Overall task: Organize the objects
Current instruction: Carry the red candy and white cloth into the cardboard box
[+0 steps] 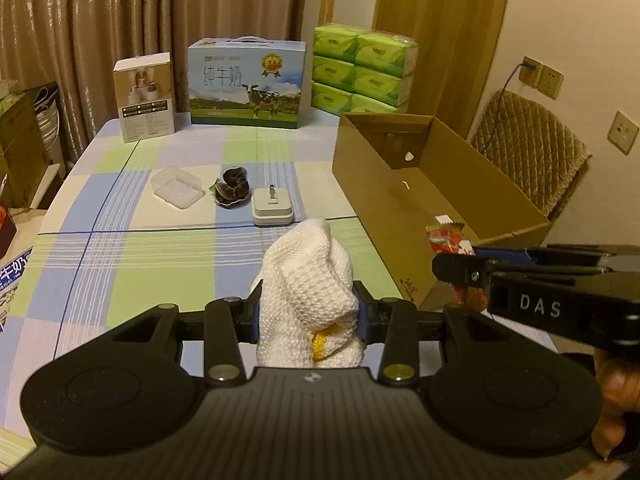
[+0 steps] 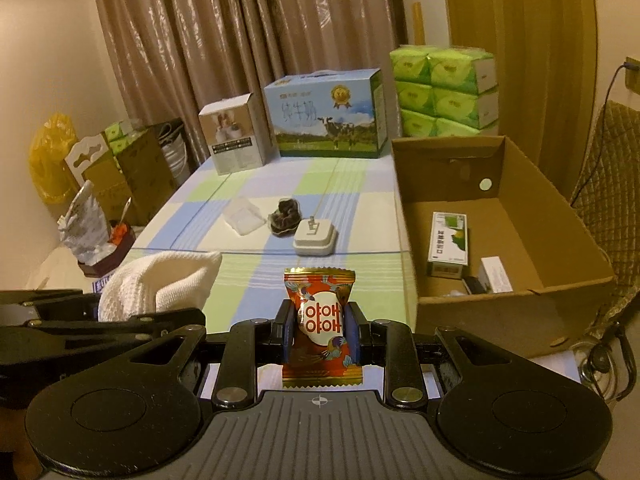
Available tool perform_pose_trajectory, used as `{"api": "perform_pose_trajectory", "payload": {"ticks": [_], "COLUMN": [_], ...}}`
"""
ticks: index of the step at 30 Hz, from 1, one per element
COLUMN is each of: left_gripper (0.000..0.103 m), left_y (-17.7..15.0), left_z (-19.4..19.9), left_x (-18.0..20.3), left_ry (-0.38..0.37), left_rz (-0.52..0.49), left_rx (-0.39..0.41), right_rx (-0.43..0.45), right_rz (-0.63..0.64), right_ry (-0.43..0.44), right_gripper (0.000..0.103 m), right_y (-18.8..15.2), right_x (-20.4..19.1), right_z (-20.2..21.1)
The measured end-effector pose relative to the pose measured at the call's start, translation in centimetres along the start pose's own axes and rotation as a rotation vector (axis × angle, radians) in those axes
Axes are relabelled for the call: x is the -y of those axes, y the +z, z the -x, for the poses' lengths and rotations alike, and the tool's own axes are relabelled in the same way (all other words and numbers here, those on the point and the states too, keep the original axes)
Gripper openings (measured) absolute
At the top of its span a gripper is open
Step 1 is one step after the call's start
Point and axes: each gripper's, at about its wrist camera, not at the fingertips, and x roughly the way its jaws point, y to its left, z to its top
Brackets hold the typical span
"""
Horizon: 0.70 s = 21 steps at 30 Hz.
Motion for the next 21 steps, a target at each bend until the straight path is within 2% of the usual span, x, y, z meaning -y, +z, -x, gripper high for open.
{"api": "perform_pose_trajectory", "payload": {"ticks": [15, 21], "left_gripper": [0.036, 0.036], "left_y": [-0.3, 0.6], "left_z": [1.0, 0.6], "left_x": [1.9, 3.4], "left_ry": [-0.022, -0.053], "left_rz": [-0.011, -0.027], "left_rx": [0.006, 0.011], "right_rx": [0.030, 0.056], "right_rz": [-0.010, -0.026], "right_ry": [-0.016, -0.061], "right_gripper": [0.023, 0.023], "right_y": [-0.3, 0.3], "right_x": [1.3, 3.4], "right_z": [2.3, 3.7]}}
